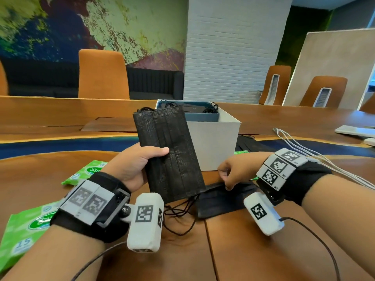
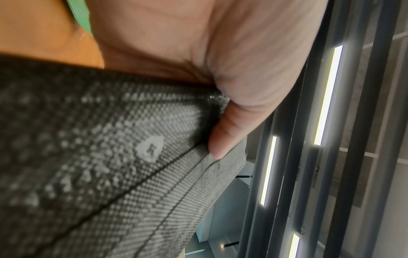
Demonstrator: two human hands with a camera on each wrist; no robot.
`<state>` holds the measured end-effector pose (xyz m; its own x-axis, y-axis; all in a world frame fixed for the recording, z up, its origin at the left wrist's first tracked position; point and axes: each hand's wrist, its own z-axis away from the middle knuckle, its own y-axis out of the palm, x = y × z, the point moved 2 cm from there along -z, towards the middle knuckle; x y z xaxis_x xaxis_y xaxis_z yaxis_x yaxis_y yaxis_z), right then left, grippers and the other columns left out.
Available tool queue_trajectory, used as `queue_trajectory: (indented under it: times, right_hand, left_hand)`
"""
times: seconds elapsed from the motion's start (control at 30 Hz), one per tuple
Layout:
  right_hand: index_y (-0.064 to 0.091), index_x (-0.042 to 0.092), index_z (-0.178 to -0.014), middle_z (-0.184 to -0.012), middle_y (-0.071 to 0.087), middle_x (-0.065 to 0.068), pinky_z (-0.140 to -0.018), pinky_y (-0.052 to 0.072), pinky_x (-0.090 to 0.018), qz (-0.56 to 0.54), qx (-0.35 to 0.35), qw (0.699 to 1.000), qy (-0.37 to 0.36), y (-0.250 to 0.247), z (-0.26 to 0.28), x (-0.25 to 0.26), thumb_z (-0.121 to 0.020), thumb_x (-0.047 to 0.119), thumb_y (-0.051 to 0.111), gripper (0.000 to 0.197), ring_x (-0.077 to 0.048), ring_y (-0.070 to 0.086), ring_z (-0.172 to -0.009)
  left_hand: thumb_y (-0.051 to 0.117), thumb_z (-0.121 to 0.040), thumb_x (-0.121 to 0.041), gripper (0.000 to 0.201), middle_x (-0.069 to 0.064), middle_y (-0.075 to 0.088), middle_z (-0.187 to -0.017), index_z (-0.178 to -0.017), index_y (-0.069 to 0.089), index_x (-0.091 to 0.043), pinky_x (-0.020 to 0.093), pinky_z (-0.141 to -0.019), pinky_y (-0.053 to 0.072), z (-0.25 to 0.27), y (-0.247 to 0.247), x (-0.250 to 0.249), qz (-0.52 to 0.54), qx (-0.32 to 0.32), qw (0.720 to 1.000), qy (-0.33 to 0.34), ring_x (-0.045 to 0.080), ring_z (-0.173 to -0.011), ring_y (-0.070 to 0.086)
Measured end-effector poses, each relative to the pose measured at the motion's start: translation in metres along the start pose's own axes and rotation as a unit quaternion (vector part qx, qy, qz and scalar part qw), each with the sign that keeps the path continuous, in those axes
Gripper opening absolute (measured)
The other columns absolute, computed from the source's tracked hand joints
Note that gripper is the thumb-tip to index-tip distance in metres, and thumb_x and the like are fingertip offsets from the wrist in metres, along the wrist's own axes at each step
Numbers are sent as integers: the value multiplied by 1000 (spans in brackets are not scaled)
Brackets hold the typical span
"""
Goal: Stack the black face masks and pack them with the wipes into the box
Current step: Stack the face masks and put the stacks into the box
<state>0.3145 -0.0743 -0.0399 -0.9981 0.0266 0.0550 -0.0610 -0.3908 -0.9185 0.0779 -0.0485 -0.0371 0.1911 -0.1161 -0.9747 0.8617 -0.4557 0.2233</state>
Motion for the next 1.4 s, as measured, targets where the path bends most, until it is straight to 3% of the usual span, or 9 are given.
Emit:
queue_trajectory:
  times: [0.13, 0.2, 0.3, 0.5, 0.6, 0.73, 0.9, 1.17, 1.4]
  right_hand:
    - [49, 21, -61, -122, 63, 9, -97, 44, -37, -111, -39, 992, -46, -11, 6, -3, -78, 16, 62, 22, -2, 60, -98]
    - [50, 19, -59, -103, 67, 4, -94, 44, -37, -159, -62, 984, -55, -16, 7, -4, -82, 11, 58, 25, -7, 61, -91]
    - [44, 21, -55, -63, 47, 1, -69, 38, -33, -274, -94, 954, -75, -24, 10, -3, -81, 7, 54, 31, -18, 44, -65]
    - [38, 18, -57, -73, 50, -6, -57, 44, -28, -663, -129, 710, -201, -15, 15, -10, -59, 0, 47, 20, -21, 51, -68]
    - [47, 20, -67, -84, 57, -8, -60, 52, -29, -701, -168, 656, -221, -6, 15, -13, -61, -4, 50, 24, -21, 58, -75]
    - [50, 27, -118, -106, 63, -15, -72, 58, -42, -741, -147, 593, -280, -5, 24, -6, -68, -6, 53, 60, -29, 65, -87]
    - [35, 42, -137, -115, 64, -19, -84, 55, -48, -728, -154, 586, -322, -3, 29, 27, -70, -7, 57, 86, -33, 64, -102]
    - [22, 49, -140, -108, 70, -8, -94, 51, -47, -651, -179, 697, -241, 14, 12, 55, -82, -8, 63, 91, -24, 67, -103]
    - [20, 47, -140, -108, 69, -14, -95, 50, -49, -631, -190, 724, -201, 21, 7, 60, -82, -2, 67, 90, -25, 68, -102]
  left_hand:
    - [50, -91, -1, 25, 10, 73, -99, -109, 64, -8, 37, -73, 57, 0, -2, 0, 5, -9, 1000, -1, 24, -89, 70]
    - [50, -91, -1, 25, 10, 73, -100, -110, 64, -8, 37, -73, 56, 1, -2, -1, 8, -15, 1000, 1, 24, -89, 70]
    - [49, -91, -1, 23, 9, 74, -99, -107, 65, -9, 38, -73, 55, 1, -5, -3, 15, -27, 999, 9, 23, -89, 70]
    - [50, -91, -1, 22, 8, 75, -94, -106, 64, -9, 39, -72, 52, -3, -13, -2, 29, -59, 998, 4, 24, -89, 70]
    - [50, -91, -2, 23, 11, 73, -100, -109, 63, -8, 40, -75, 52, -7, -12, 3, 18, -72, 997, -12, 28, -97, 67]
    - [53, -91, -3, 23, 12, 73, -100, -111, 63, -9, 40, -76, 53, -9, -6, 10, 2, -70, 997, -38, 28, -96, 67]
    - [51, -95, -17, 25, 11, 73, -102, -117, 61, -9, 42, -83, 52, -10, 0, 16, 4, -50, 998, -47, 26, -99, 68]
    - [28, -81, -67, 64, 4, 73, -108, -113, 63, -25, 38, -83, 52, -6, 11, 13, -21, 33, 999, -17, 18, -102, 68]
    - [59, -77, -37, 50, 7, 72, -110, -122, 58, -16, 39, -89, 53, -7, 15, 21, -56, 39, 998, -10, 23, -105, 67]
